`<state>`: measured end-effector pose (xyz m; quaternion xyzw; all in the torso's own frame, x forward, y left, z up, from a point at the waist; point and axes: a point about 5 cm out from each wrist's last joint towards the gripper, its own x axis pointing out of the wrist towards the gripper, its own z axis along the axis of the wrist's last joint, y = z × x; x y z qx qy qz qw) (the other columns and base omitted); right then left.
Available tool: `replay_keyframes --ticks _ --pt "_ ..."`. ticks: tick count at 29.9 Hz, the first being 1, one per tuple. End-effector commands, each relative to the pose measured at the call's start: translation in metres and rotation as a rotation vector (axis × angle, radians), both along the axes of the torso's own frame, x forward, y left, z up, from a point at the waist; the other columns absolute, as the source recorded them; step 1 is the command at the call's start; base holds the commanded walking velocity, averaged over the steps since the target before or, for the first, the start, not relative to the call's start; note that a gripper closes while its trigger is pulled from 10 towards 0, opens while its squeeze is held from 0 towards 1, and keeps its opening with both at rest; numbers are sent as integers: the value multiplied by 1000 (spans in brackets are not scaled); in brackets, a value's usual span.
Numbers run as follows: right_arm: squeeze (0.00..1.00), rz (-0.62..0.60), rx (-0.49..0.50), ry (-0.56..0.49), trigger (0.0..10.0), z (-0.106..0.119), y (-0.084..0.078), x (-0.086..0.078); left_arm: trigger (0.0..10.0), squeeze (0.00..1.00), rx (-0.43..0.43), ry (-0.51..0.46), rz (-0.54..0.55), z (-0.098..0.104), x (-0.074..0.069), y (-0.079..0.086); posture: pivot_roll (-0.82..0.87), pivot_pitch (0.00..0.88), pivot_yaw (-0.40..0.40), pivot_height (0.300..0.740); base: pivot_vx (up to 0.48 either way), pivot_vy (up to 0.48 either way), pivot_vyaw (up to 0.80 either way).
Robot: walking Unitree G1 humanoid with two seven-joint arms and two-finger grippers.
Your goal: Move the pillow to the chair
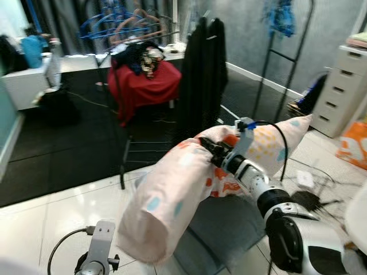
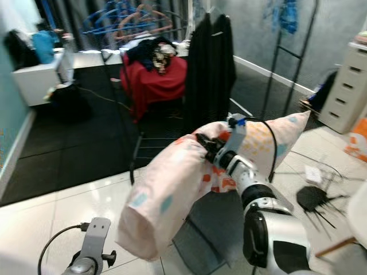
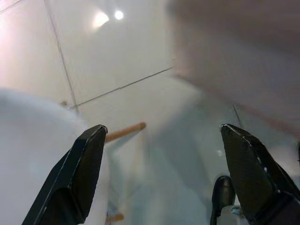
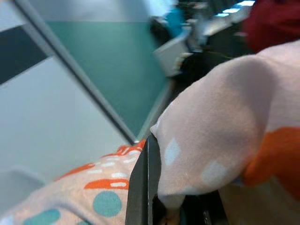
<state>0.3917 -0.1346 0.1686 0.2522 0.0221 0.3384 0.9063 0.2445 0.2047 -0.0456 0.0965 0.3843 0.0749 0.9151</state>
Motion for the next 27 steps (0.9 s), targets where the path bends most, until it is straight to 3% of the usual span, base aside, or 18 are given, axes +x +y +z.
replay_keyframes --ticks 1,3,5,7,9,11,17,21,25,27 --pt "0 161 78 -233 10000 49 15 2 10000 0 16 4 -6 -1 -2 2 -91 0 -43 723 0 0 800" --pt "0 346 81 -315 10000 61 34 -8 10000 0 19 4 -6 -1 -2 2 -98 0 -45 723 0 0 800" --pt "0 447 51 -339 10000 62 47 -14 10000 0 20 3 -5 -1 -2 2 -98 0 -45 723 0 0 800" --pt "0 610 -60 -342 10000 44 62 -31 10000 0 32 -3 7 0 -2 3 -94 0 -51 723 0 0 800" --pt "0 610 -60 -342 10000 44 62 -31 10000 0 32 -3 7 0 -2 3 -94 0 -51 723 0 0 800" --pt "0 673 -89 -327 10000 30 69 -42 10000 0 43 -8 19 0 -2 3 -96 1 -55 723 0 0 800" --pt "0 647 -70 -307 10000 24 70 -45 10000 0 48 -10 22 0 -2 4 -98 4 -55 723 0 0 800" --pt "0 626 -18 -289 10000 22 71 -61 10000 0 61 -11 21 0 -2 6 -103 4 -49 723 0 0 800" --pt "0 691 9 -313 10000 30 80 -81 10000 0 90 -13 24 1 -3 8 -103 2 -51 723 0 0 800" --pt "0 700 12 -317 10000 31 81 -83 10000 0 96 -13 26 1 -3 8 -103 2 -51 723 0 0 800"
